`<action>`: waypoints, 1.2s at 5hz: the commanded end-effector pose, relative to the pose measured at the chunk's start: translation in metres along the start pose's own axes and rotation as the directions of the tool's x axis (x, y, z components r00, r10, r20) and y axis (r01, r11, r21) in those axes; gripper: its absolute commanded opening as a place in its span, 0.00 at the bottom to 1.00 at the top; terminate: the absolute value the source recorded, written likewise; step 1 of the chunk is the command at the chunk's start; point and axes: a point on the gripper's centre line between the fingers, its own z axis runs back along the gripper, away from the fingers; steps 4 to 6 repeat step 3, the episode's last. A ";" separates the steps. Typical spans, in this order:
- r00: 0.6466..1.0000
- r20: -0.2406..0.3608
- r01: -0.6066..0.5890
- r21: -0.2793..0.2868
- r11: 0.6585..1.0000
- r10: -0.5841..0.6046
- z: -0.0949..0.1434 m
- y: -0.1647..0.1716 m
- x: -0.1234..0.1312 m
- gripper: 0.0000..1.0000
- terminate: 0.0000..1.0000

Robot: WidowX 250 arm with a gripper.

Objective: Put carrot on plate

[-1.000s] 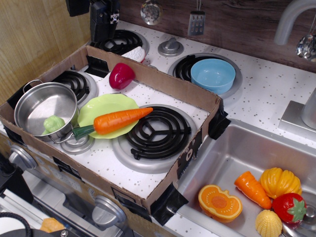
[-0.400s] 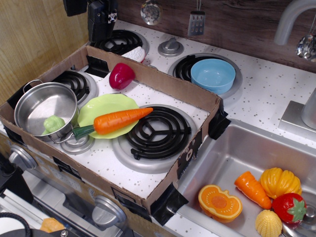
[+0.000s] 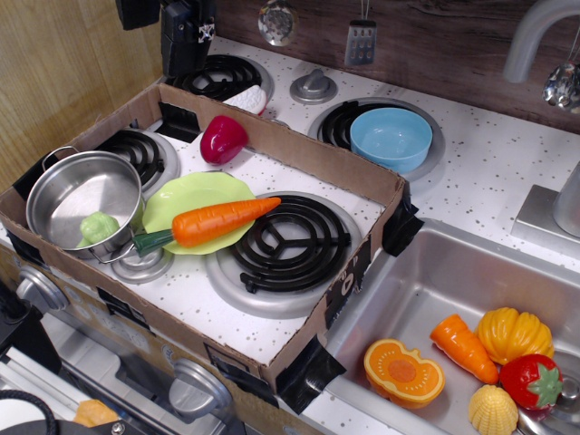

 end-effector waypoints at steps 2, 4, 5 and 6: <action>0.999 0.041 -0.012 0.031 0.999 0.011 0.015 0.005 0.006 1.00 0.00; 0.999 0.041 -0.012 0.031 0.999 0.011 0.015 0.005 0.006 1.00 1.00; 0.999 0.041 -0.012 0.031 0.999 0.011 0.015 0.005 0.006 1.00 1.00; 0.999 0.041 -0.012 0.031 0.999 0.011 0.015 0.005 0.006 1.00 1.00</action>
